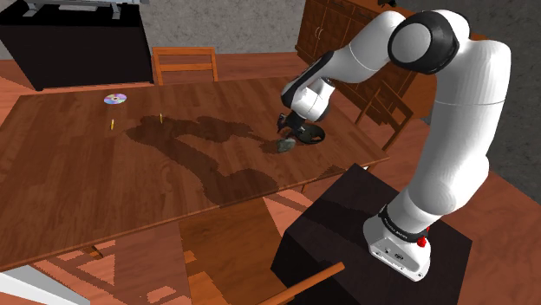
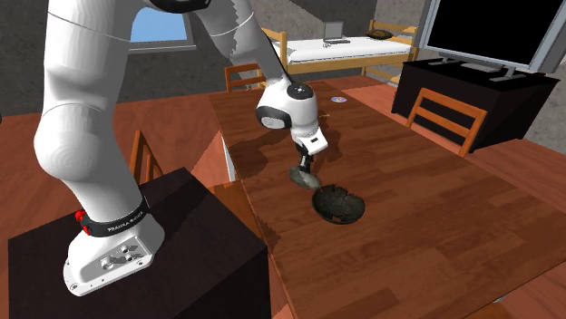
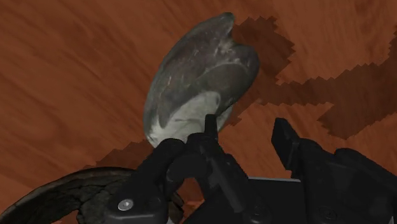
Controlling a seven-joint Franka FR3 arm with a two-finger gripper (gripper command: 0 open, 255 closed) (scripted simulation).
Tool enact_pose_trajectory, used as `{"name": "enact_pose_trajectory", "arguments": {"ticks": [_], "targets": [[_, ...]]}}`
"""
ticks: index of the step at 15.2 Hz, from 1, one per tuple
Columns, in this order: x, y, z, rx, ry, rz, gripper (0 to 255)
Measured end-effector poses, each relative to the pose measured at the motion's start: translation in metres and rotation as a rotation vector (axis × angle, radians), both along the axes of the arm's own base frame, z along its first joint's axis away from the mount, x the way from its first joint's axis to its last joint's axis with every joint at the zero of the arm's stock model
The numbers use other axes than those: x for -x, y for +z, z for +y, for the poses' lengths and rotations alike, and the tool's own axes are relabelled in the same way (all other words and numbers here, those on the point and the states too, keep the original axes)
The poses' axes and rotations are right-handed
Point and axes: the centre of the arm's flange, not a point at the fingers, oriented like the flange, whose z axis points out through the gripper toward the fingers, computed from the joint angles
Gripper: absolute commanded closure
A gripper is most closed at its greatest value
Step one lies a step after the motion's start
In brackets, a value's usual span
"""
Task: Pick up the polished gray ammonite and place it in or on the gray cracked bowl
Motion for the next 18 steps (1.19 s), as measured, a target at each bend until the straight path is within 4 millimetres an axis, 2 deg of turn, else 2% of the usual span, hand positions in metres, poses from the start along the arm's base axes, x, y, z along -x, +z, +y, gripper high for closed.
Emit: {"name": "enact_pose_trajectory", "arguments": {"ticks": [5,6,9,14,18], "targets": [[0.0,0.02,0.006,-0.006,0.008,0.011,255],[0.0,0.021,0.006,-0.006,0.008,0.011,0],[0.009,0.015,0.007,-0.033,-0.033,0.044,0],[0.051,-0.004,0.011,-0.134,-0.193,0.166,0],[0.054,-0.022,0.016,-0.151,-0.221,0.186,0]]}}
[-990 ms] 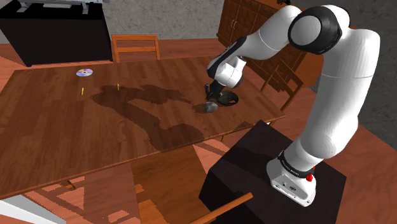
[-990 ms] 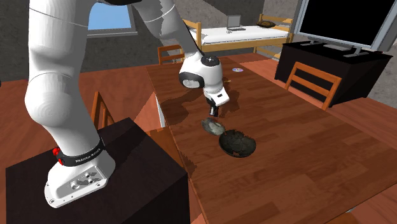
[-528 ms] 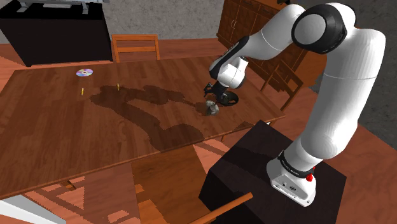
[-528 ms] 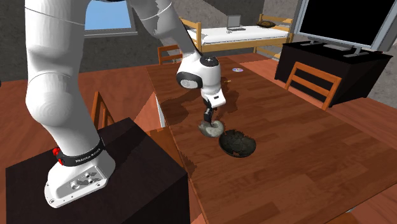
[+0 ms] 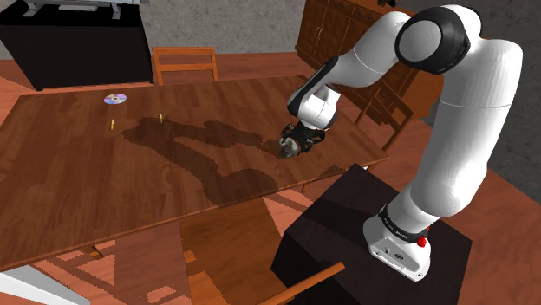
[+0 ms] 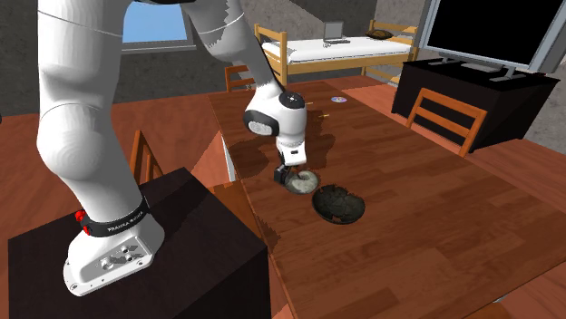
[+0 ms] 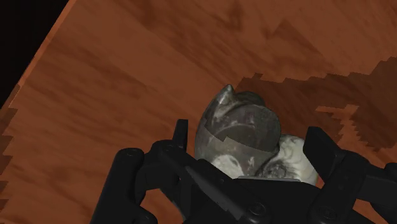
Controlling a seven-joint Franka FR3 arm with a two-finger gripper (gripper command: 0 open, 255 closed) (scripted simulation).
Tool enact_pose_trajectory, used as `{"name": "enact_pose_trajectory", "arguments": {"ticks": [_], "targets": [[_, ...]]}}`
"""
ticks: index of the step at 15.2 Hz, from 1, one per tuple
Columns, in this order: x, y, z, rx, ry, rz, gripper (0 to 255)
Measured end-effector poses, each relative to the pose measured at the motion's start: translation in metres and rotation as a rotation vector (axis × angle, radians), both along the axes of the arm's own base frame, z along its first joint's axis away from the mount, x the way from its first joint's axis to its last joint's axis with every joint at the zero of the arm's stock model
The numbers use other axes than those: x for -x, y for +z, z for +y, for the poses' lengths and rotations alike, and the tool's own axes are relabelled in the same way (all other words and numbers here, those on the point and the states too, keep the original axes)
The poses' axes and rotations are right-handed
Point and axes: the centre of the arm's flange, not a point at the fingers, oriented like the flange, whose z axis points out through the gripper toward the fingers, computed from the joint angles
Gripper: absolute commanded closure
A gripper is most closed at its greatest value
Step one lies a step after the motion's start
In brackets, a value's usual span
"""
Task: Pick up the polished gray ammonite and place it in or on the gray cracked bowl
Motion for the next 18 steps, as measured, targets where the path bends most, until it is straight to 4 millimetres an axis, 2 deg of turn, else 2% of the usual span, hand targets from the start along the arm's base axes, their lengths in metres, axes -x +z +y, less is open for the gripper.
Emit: {"name": "enact_pose_trajectory", "arguments": {"ticks": [5,10,11,18], "targets": [[-0.003,-0.021,0.004,-0.001,-0.002,0.002,0],[-0.004,-0.023,0.005,-0.001,-0.002,0.001,0],[-0.004,-0.023,0.005,-0.001,-0.002,0.001,255],[-0.005,-0.02,0.007,-0.002,0.002,-0.005,255]]}}
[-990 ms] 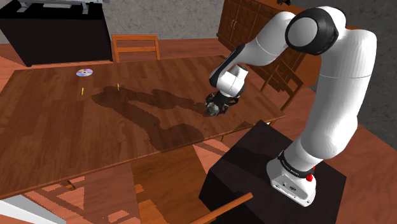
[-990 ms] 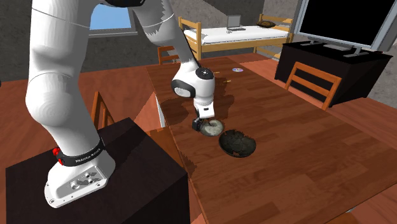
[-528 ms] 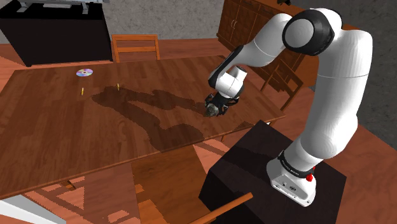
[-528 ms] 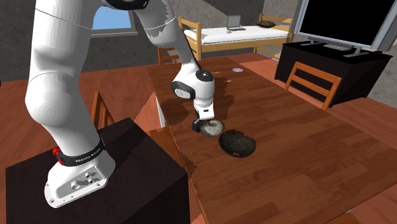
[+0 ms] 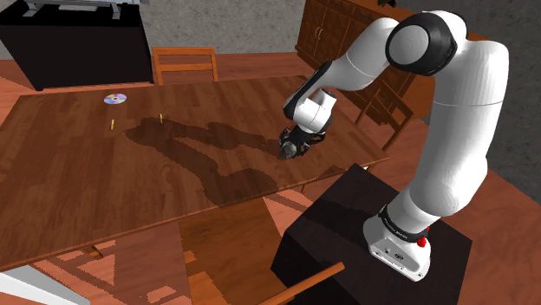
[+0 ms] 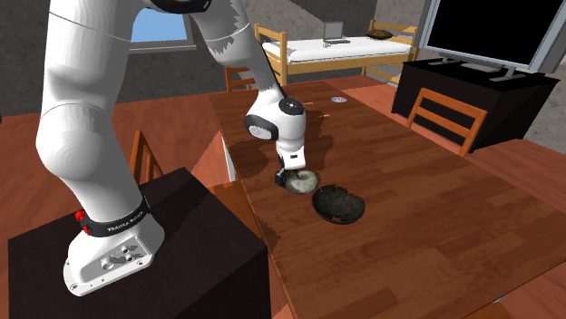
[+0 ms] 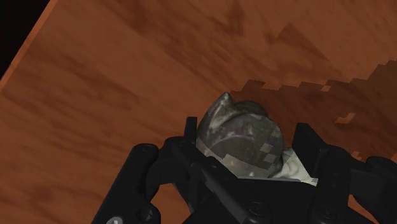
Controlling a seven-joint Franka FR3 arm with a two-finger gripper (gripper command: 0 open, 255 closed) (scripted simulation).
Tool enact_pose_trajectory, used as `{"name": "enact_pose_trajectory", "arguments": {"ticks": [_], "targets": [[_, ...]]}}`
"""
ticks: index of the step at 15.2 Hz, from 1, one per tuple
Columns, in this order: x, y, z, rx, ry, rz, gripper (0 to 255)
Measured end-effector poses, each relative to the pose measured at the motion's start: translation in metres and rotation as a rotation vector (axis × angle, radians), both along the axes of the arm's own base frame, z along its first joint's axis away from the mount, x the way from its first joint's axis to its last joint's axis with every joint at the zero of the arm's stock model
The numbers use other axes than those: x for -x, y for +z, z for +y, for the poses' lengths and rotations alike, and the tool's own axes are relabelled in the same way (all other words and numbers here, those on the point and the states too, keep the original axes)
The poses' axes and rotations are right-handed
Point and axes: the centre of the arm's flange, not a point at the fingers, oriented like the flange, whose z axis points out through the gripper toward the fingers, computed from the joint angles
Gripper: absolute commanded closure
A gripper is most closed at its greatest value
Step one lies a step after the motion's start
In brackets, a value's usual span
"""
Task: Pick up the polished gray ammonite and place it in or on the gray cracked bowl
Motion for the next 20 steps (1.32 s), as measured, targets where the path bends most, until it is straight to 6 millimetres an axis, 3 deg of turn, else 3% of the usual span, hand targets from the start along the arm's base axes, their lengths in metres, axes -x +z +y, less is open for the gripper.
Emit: {"name": "enact_pose_trajectory", "arguments": {"ticks": [5,15,16,18,20], "targets": [[0.0,0.005,-0.001,0.001,-0.003,0.003,255],[0.001,0.055,-0.002,0.001,-0.004,0.005,255],[0.001,0.055,-0.002,0.001,-0.004,0.004,0],[0.0,0.051,0.005,0.047,0.072,-0.004,0],[-0.005,0.038,0.02,0.19,0.315,-0.038,0]]}}
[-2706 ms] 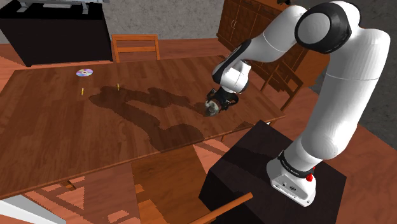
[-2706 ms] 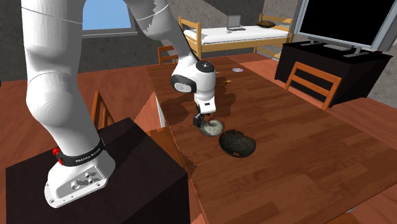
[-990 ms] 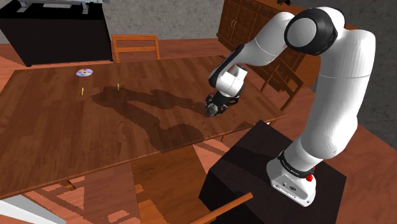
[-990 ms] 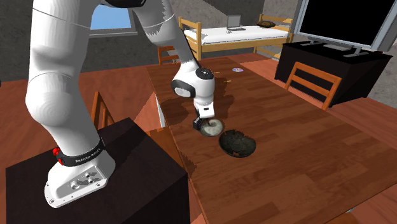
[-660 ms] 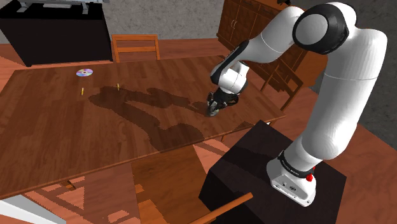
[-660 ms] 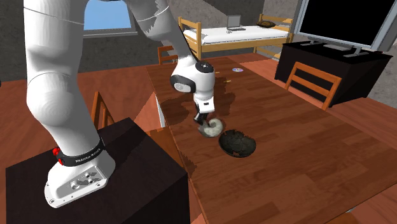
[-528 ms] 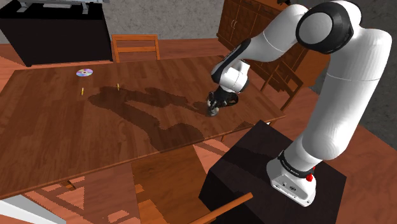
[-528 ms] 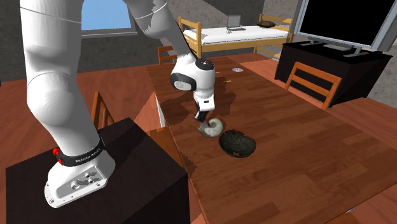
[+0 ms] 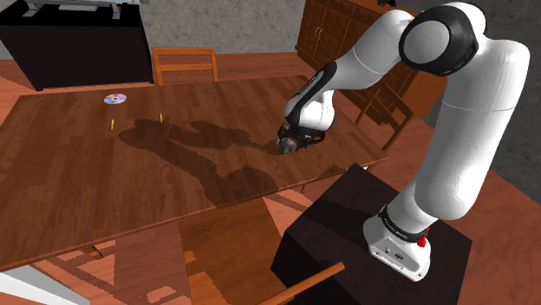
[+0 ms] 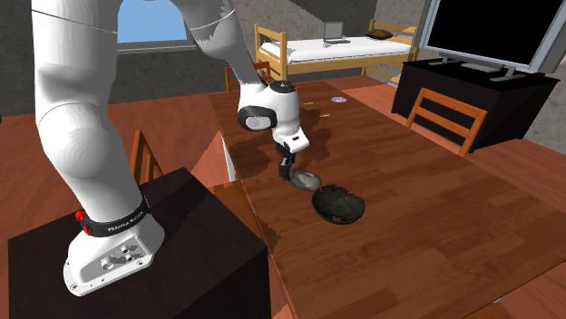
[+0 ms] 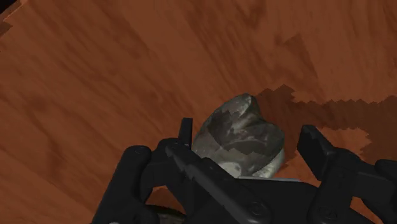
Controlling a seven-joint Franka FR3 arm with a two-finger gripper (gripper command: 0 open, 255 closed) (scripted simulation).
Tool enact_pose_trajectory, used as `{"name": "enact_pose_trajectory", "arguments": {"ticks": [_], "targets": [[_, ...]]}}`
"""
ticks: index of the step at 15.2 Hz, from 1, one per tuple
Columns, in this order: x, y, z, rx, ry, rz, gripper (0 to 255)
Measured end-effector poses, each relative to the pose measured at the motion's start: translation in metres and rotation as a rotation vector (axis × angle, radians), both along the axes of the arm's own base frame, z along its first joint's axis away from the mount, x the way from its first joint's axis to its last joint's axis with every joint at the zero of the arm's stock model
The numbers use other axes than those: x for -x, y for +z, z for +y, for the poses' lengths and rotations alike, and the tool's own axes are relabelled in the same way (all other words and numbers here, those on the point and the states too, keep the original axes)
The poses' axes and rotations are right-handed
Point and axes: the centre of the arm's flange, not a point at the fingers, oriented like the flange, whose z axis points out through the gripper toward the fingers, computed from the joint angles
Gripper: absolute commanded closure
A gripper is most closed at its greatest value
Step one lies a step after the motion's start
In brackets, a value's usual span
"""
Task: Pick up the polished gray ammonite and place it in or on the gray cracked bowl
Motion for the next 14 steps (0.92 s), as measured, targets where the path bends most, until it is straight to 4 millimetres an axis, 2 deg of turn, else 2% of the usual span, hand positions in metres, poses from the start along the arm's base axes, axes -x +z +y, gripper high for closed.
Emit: {"name": "enact_pose_trajectory", "arguments": {"ticks": [3,8,14], "targets": [[-0.004,-0.017,0.005,0.054,0.099,-0.014,0],[-0.008,-0.043,0.007,0.062,0.114,-0.016,0],[-0.009,-0.046,0.007,0.062,0.115,-0.017,0]]}}
